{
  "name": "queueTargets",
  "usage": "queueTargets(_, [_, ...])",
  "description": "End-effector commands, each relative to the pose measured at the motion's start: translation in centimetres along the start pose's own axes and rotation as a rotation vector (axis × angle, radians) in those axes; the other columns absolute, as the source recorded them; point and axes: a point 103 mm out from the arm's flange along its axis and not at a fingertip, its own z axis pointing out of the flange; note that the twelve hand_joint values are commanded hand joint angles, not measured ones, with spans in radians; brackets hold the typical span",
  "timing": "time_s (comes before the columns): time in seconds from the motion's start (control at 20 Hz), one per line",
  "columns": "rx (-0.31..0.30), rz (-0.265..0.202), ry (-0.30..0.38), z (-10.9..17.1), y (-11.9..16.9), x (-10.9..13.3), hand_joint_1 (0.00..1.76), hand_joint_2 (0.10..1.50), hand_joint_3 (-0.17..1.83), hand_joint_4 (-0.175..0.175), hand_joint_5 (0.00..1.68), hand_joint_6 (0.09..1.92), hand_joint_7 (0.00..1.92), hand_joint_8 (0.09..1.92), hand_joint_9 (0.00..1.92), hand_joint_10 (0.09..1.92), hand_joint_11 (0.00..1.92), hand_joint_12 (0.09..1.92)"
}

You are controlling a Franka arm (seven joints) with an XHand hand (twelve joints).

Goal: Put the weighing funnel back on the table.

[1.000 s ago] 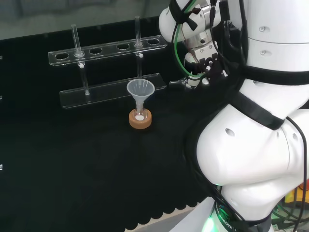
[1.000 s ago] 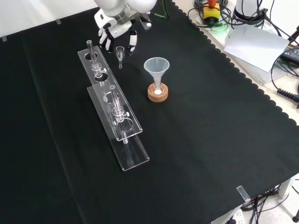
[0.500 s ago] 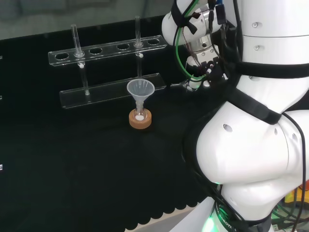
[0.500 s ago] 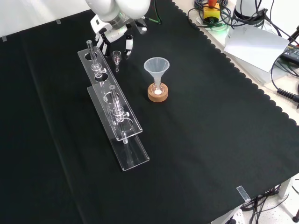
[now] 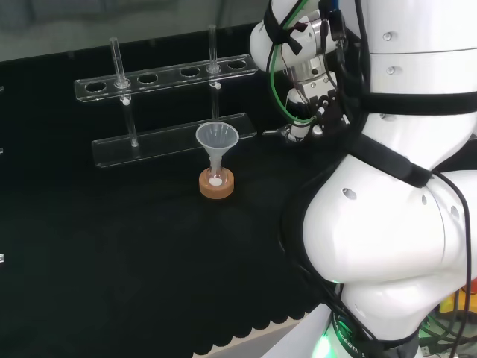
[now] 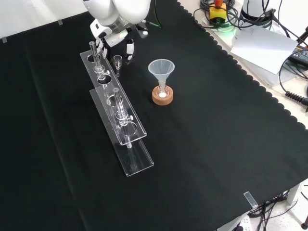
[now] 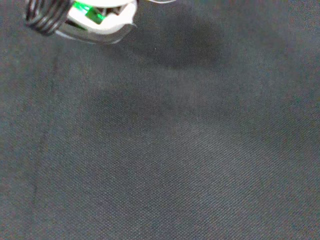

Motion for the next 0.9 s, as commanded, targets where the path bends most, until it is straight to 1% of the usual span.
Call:
queueTargets(0.05, [0.013,-0.001,0.010,0.77,0.43,-0.25,1.07,0.69,0.75,0.175,1.10,1.01,0.52,0.66,0.84,0.49,0.62,1.20])
queueTargets(0.45, [0.019,-0.006,0.008,1.06,0.46,-0.29,1.07,0.69,0.75,0.175,1.10,1.01,0.52,0.66,0.84,0.49,0.62,1.20])
queueTargets(0.55, [0.021,-0.009,0.012,1.12,0.40,-0.30,1.07,0.71,0.71,0.175,1.09,1.01,0.52,0.66,0.84,0.49,0.63,1.19])
queueTargets(0.65, [0.029,-0.015,0.018,1.22,0.36,-0.26,1.06,0.76,0.63,0.175,1.07,1.01,0.51,0.67,0.84,0.49,0.63,1.19])
queueTargets(0.75, [0.035,-0.023,0.025,1.32,0.31,-0.19,1.04,0.86,0.46,0.175,1.04,0.99,0.48,0.68,0.81,0.50,0.60,1.20])
queueTargets(0.85, [0.060,-0.031,0.032,1.41,0.34,-0.14,1.02,0.97,0.27,0.175,0.99,1.02,0.43,0.70,0.76,0.53,0.56,1.23])
queueTargets(0.9, [0.070,-0.035,0.036,1.43,0.34,-0.11,0.97,0.97,0.23,0.136,0.91,0.96,0.39,0.70,0.71,0.55,0.52,1.24])
